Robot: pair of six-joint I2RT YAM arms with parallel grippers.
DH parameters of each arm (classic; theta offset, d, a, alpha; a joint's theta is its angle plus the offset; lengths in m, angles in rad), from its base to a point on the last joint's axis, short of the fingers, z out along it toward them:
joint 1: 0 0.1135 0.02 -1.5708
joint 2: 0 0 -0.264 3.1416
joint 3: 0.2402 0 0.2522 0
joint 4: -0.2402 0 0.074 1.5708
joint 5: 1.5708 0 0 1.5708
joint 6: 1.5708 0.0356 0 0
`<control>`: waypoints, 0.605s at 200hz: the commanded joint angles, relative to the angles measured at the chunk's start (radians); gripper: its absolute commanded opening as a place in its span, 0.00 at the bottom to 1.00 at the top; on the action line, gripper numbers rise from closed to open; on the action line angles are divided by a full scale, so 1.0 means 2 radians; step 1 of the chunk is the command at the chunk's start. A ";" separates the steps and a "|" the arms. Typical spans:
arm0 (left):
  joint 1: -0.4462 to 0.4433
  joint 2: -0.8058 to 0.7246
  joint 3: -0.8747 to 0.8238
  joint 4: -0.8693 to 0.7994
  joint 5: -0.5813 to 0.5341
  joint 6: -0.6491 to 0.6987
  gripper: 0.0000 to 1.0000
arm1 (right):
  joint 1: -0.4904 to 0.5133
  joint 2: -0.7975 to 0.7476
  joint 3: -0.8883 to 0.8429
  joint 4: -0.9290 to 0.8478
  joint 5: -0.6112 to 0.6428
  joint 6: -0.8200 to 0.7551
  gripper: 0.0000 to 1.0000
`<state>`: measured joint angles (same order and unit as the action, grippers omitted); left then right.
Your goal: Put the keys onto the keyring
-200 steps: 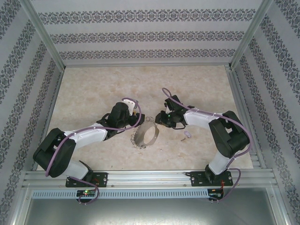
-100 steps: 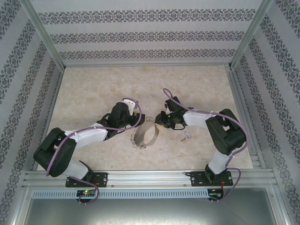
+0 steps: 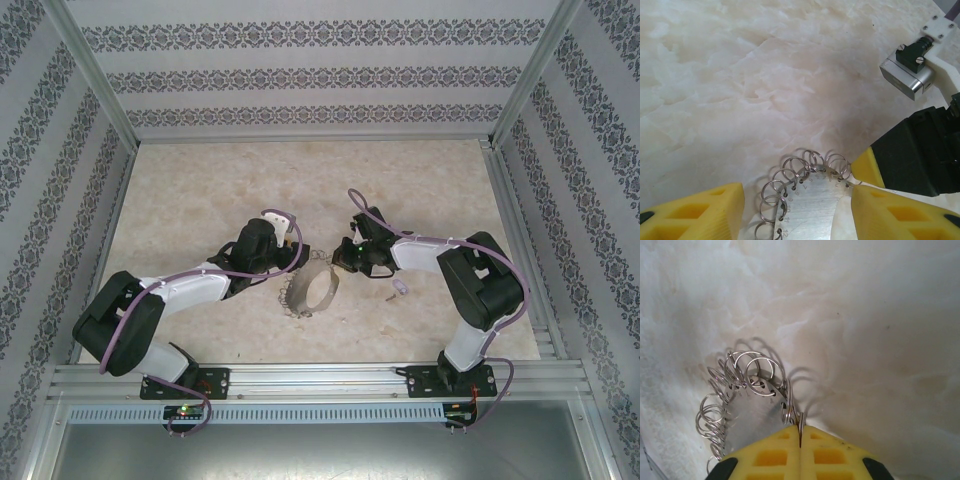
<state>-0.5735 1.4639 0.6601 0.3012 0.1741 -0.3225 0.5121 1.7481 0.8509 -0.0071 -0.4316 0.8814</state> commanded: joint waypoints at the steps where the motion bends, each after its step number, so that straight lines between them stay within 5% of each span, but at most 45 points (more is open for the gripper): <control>1: 0.006 0.004 0.002 0.020 0.007 0.002 0.59 | -0.004 0.004 -0.007 -0.001 -0.006 0.003 0.00; 57: 0.006 0.000 0.006 0.014 0.026 0.006 0.59 | -0.012 -0.007 -0.006 -0.015 -0.063 0.011 0.00; 121: 0.006 0.002 0.006 0.004 0.064 0.015 0.59 | -0.040 -0.022 -0.029 0.023 -0.164 0.106 0.00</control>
<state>-0.5735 1.4654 0.6605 0.3004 0.2584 -0.3145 0.4541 1.7382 0.8238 -0.0135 -0.6472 0.9768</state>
